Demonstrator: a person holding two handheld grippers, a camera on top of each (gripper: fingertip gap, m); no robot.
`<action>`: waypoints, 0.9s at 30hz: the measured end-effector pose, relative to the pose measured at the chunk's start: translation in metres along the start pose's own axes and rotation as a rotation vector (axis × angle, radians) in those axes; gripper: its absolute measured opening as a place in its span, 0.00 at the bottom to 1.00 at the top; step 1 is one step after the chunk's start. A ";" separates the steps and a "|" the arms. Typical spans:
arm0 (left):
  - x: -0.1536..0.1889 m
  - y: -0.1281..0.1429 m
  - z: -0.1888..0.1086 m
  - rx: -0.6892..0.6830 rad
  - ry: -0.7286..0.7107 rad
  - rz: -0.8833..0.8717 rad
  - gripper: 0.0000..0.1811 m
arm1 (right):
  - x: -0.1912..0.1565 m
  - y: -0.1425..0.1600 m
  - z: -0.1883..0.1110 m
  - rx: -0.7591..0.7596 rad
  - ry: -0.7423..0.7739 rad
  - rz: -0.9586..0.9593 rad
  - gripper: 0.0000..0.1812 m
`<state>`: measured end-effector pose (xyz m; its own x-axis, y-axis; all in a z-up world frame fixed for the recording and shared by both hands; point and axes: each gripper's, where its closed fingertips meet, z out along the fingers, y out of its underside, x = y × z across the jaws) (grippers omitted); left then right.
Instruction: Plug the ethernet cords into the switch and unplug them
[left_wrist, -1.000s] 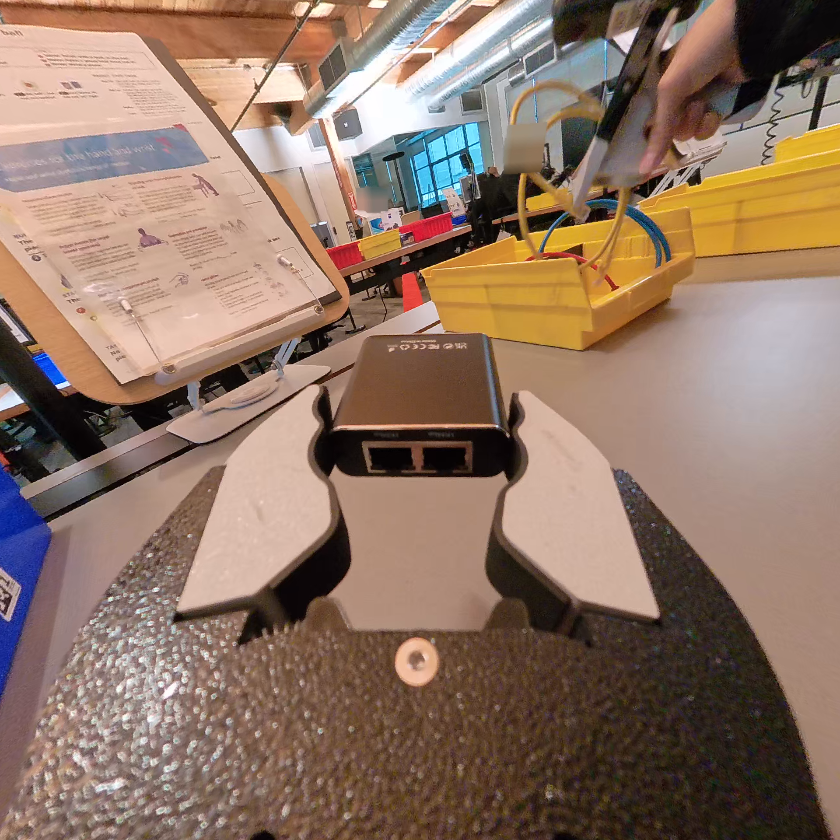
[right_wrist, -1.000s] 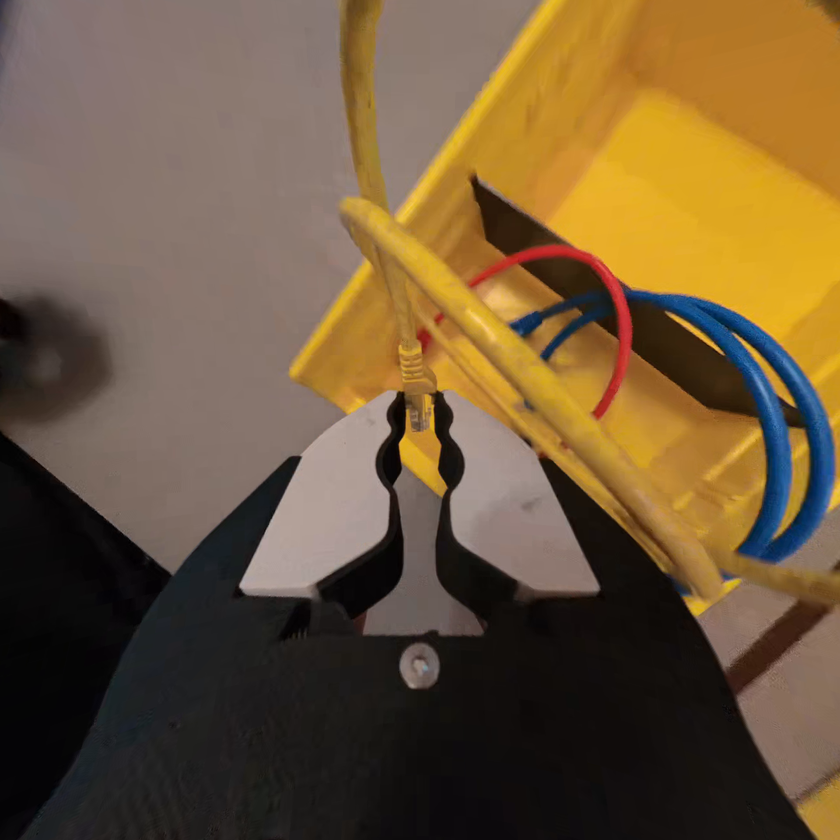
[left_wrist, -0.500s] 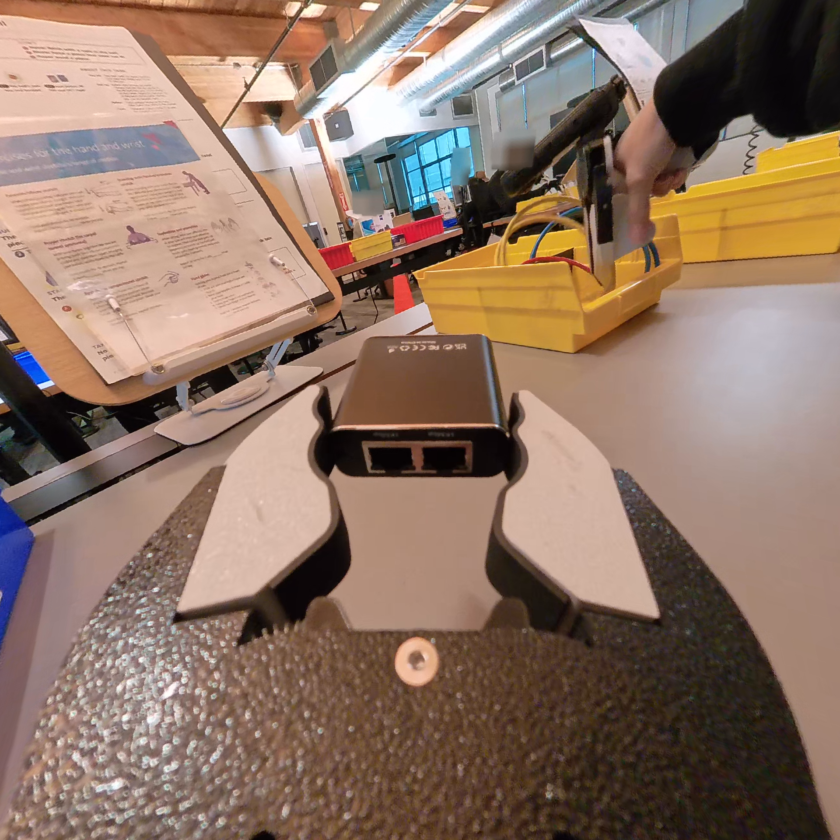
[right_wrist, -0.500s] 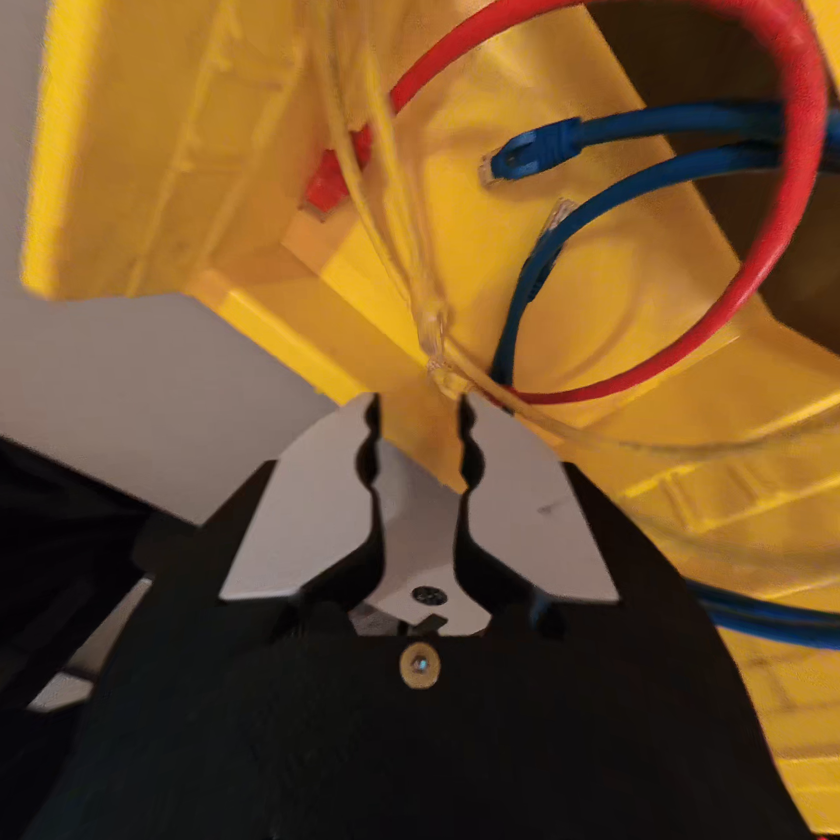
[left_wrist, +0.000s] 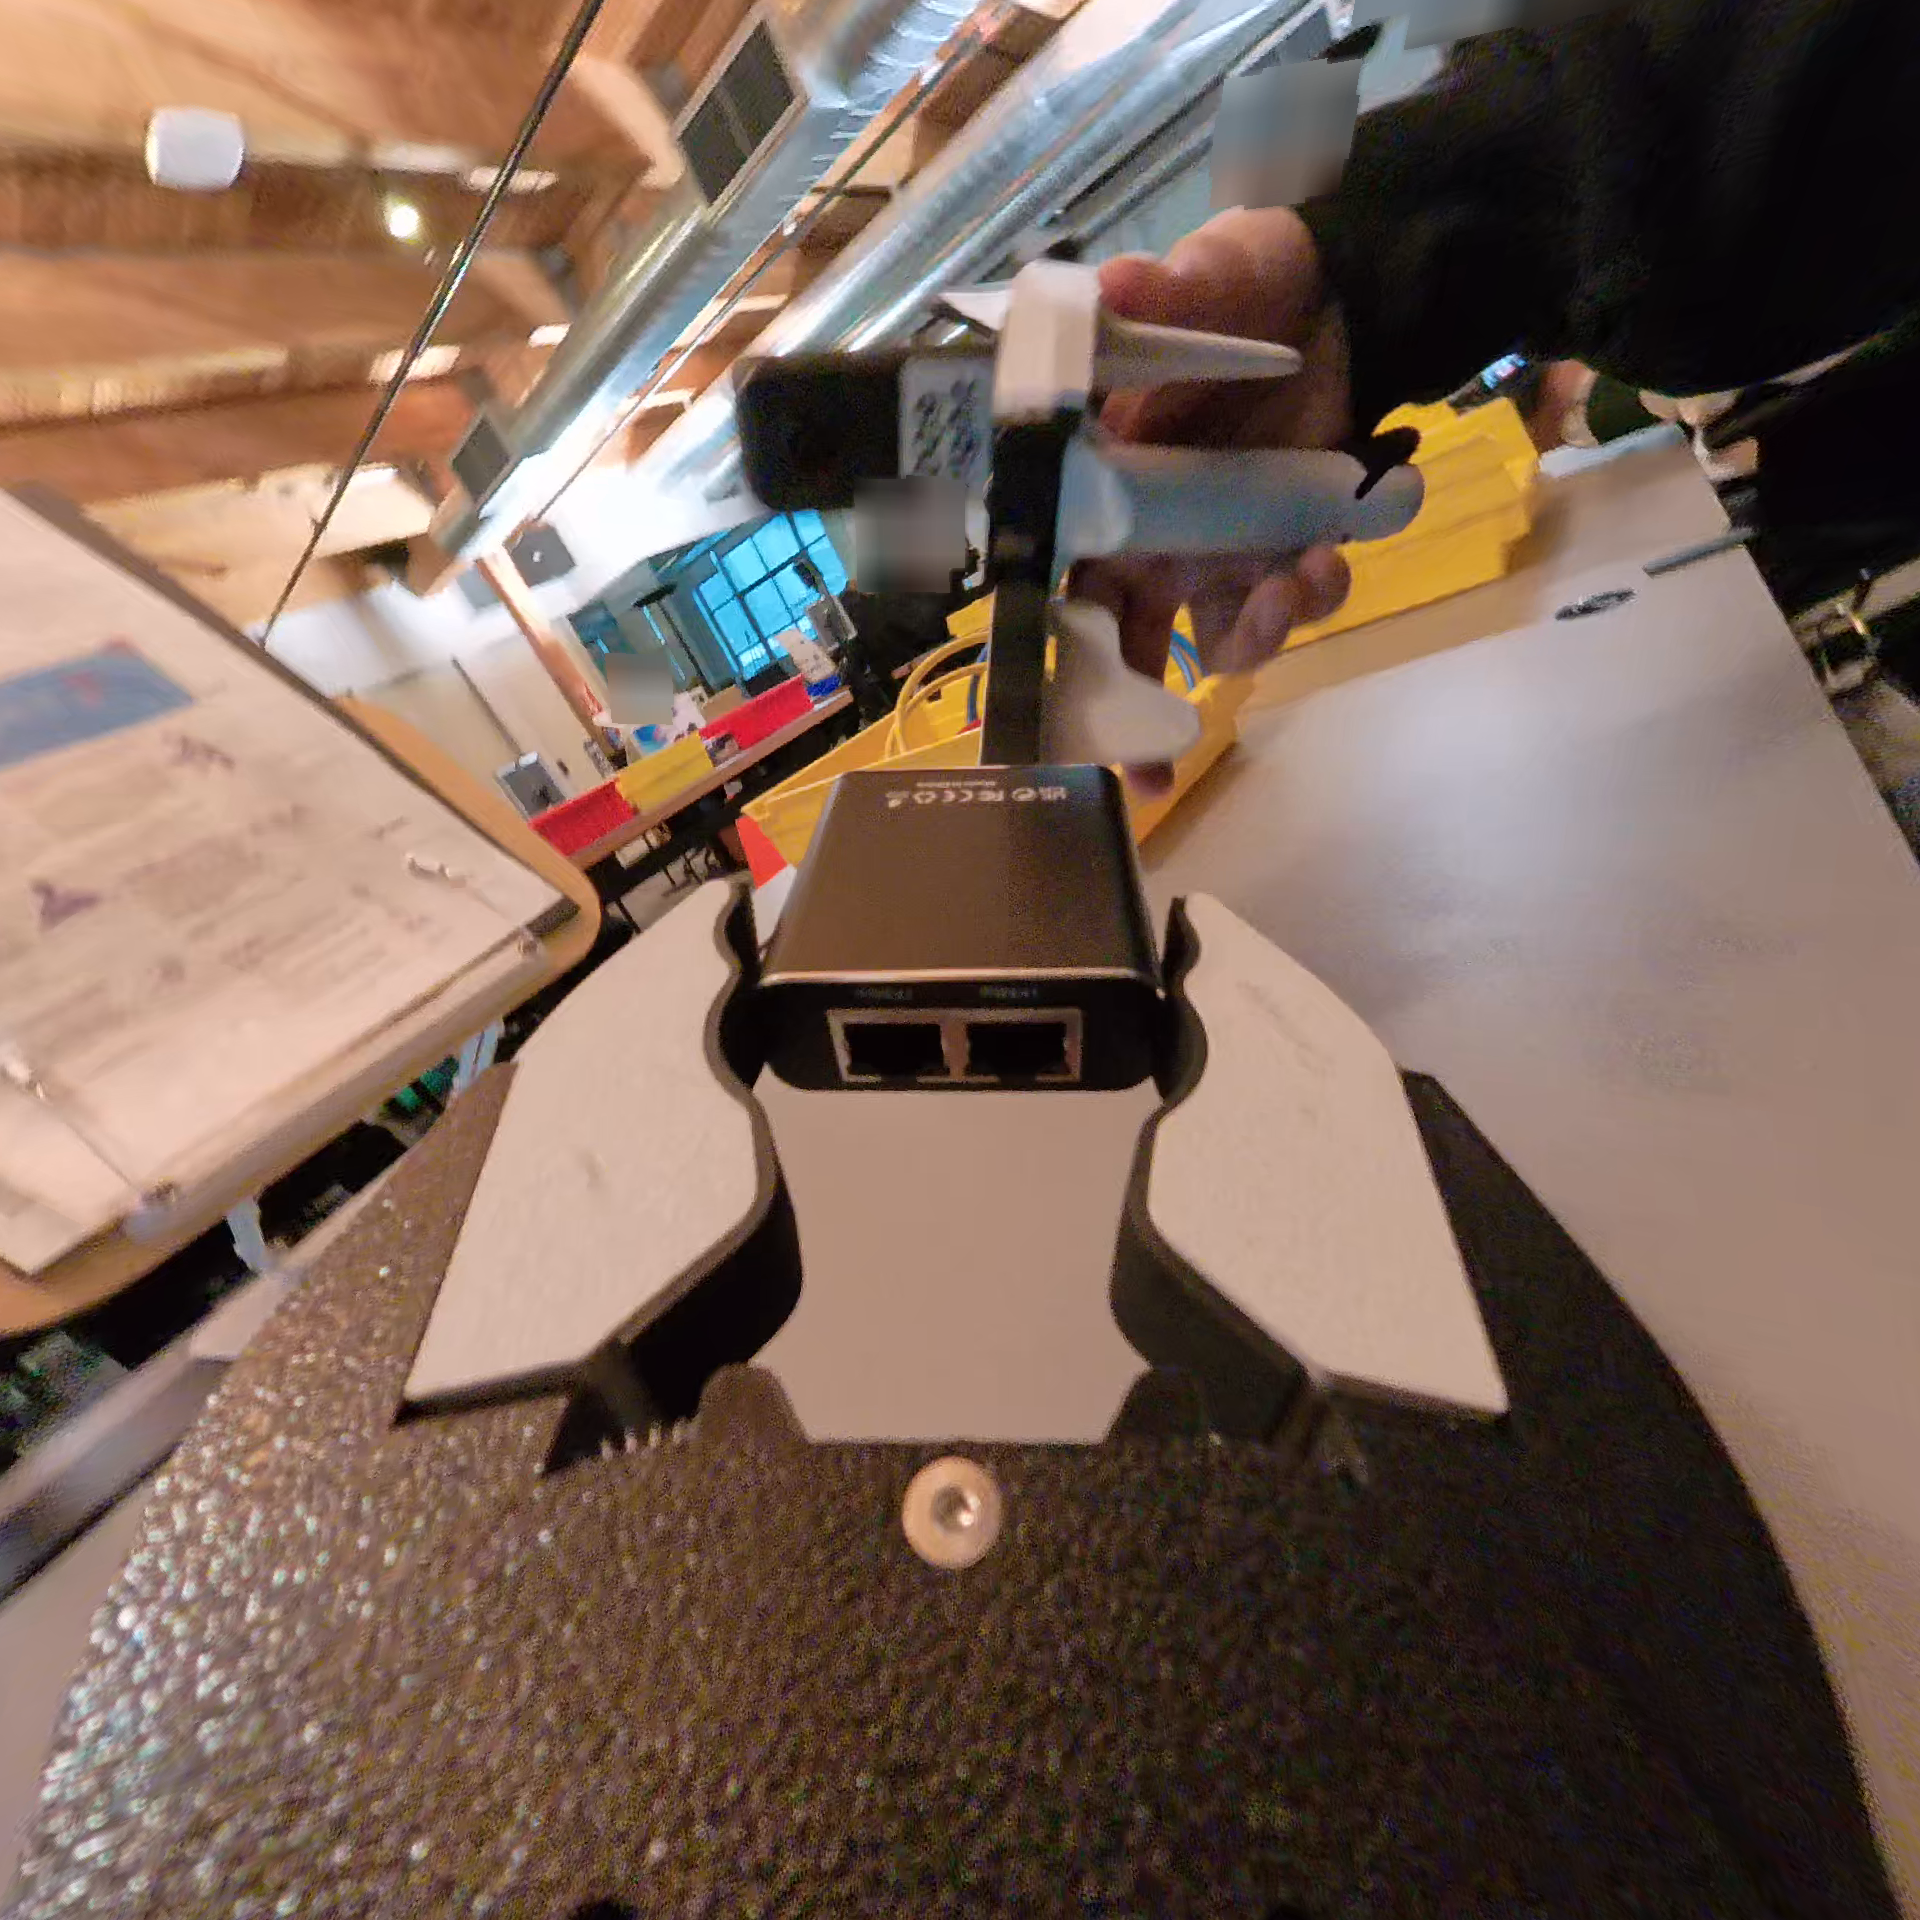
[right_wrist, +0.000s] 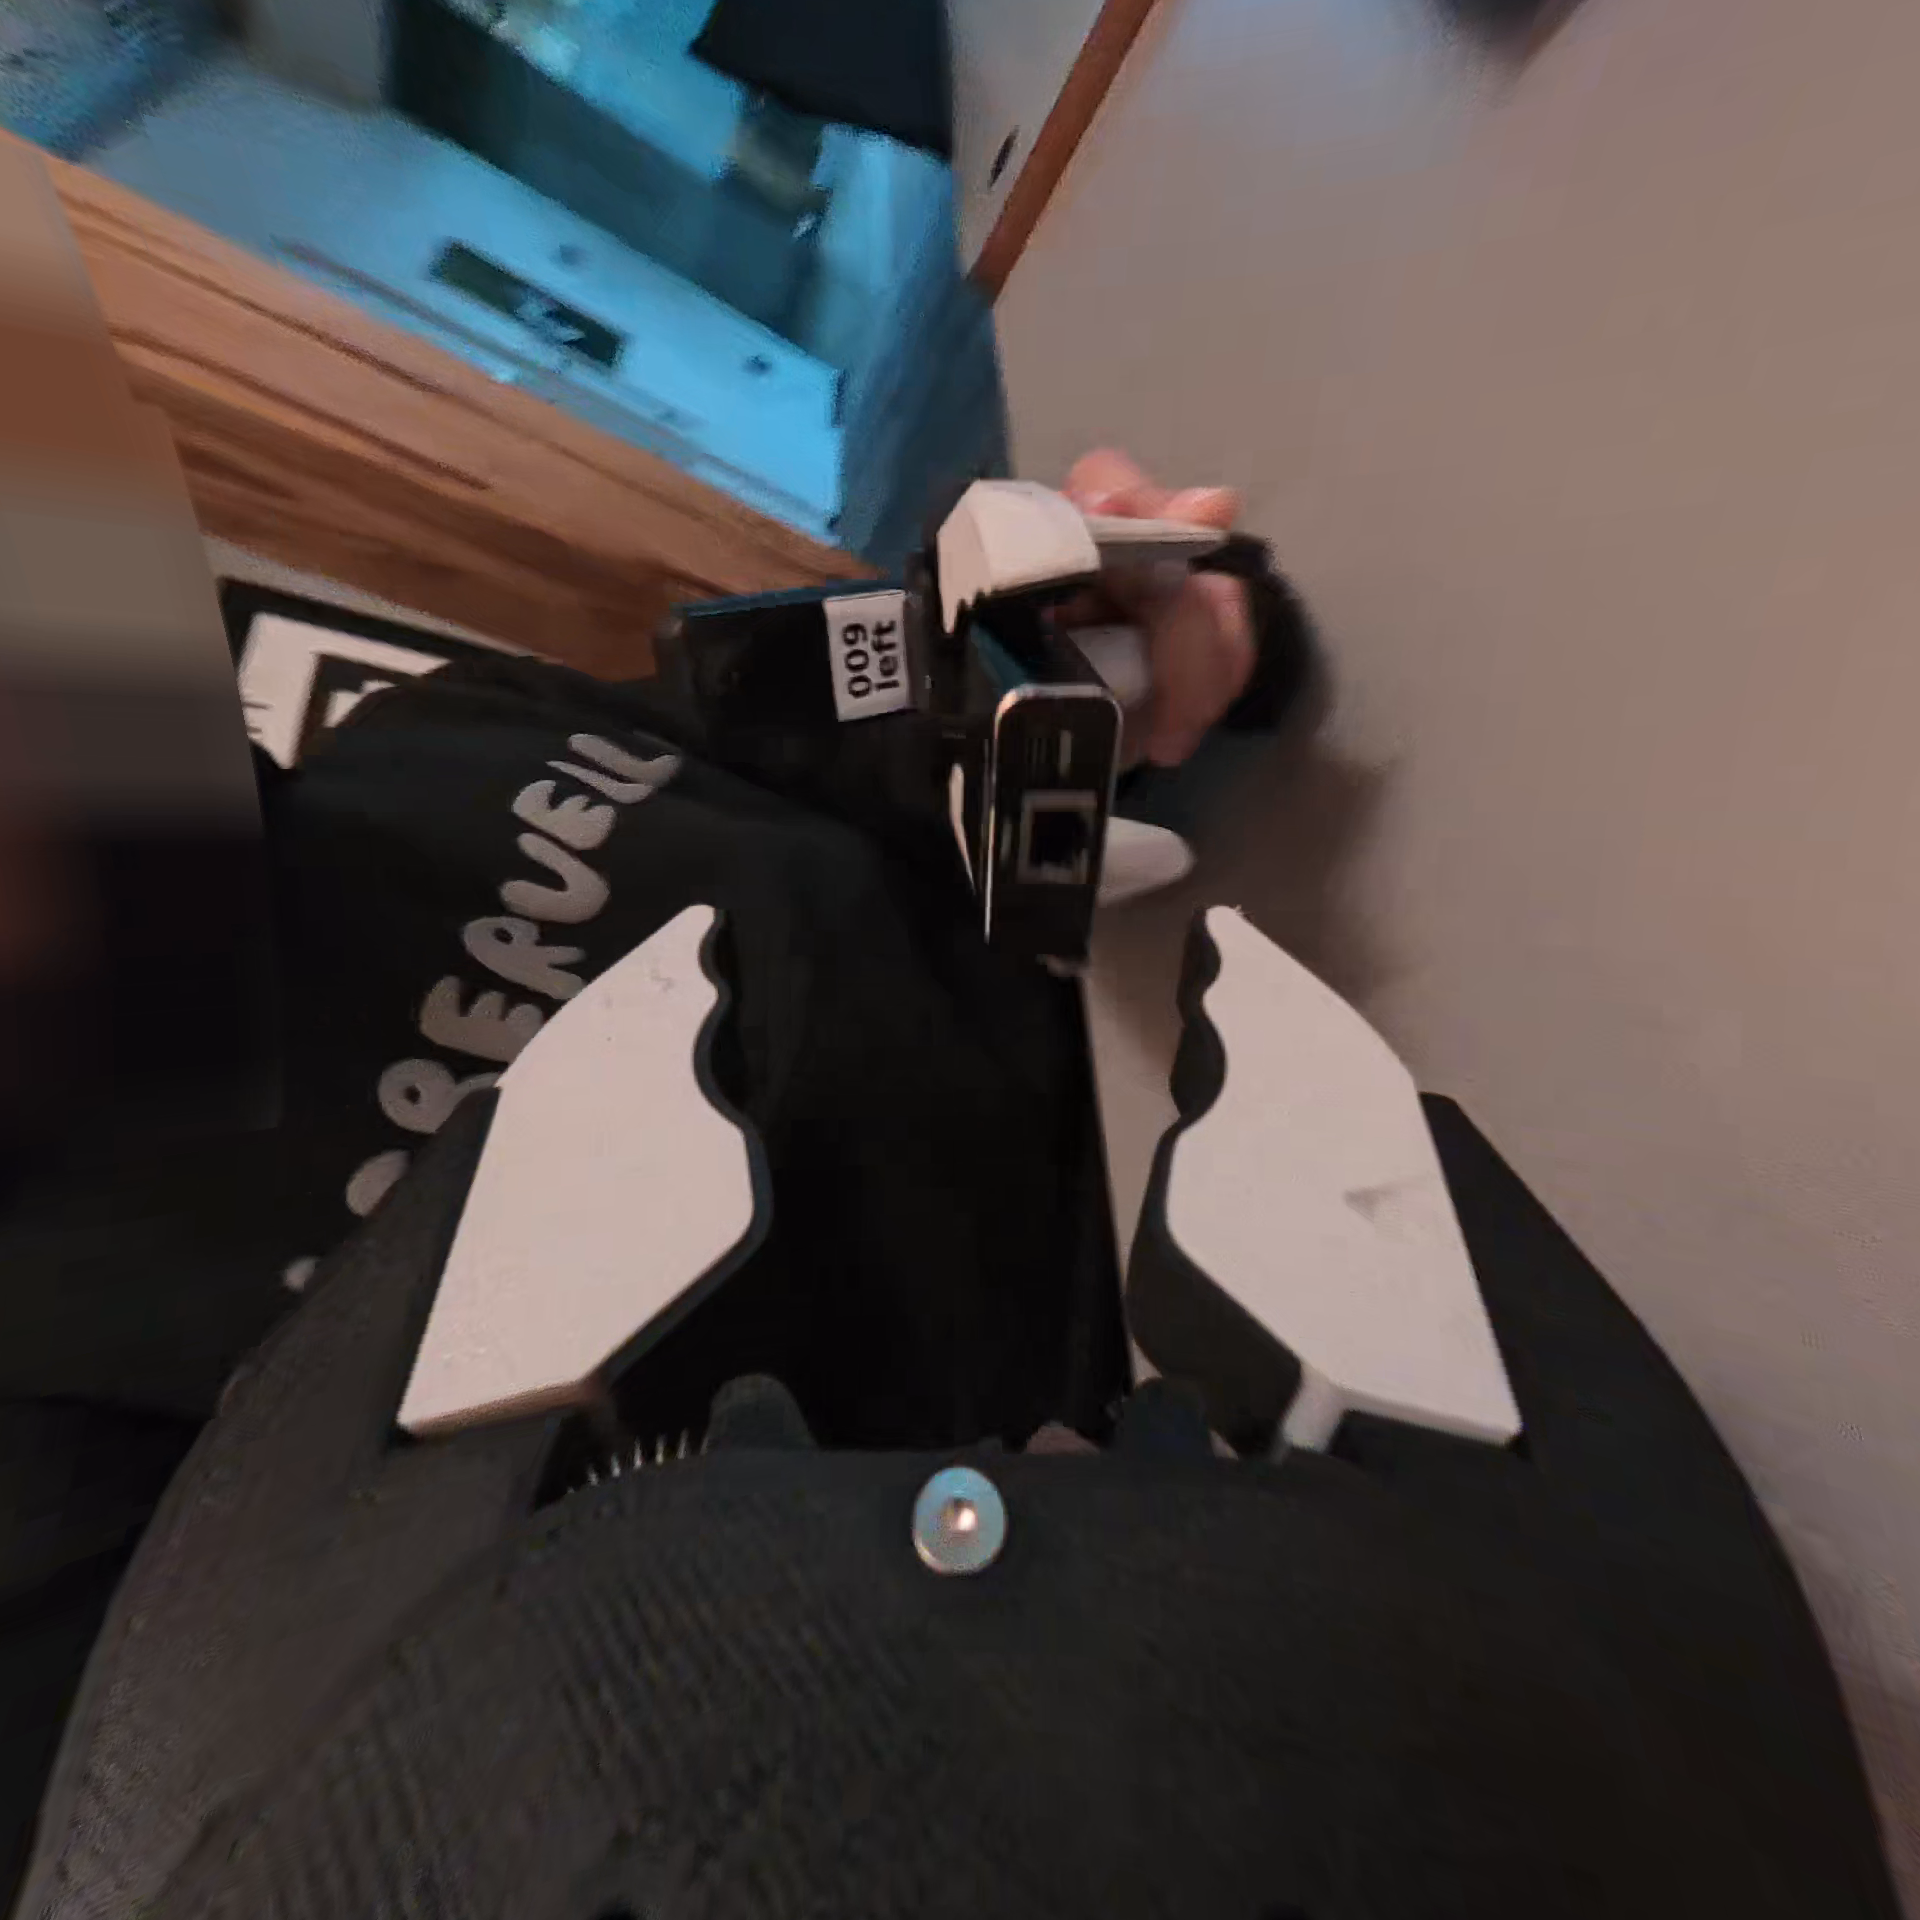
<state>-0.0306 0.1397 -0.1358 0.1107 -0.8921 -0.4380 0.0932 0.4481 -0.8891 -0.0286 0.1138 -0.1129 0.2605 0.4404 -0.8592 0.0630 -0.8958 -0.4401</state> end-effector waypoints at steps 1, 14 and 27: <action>0.005 -0.002 0.001 0.004 0.011 0.038 0.40 | 0.001 0.003 0.018 -0.021 -0.033 0.018 0.40; 0.003 -0.007 -0.006 0.055 -0.039 0.070 0.45 | 0.066 -0.050 -0.069 -0.153 0.598 -0.177 0.15; -0.001 0.018 -0.001 -0.113 0.059 -0.179 0.40 | 0.201 -0.116 -0.378 -0.416 1.580 -0.123 0.14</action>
<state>-0.0296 0.1484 -0.1518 0.0434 -0.9603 -0.2756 -0.0053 0.2757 -0.9612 0.3806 0.2837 -0.1359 0.8863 0.2446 0.3933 0.3281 -0.9309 -0.1604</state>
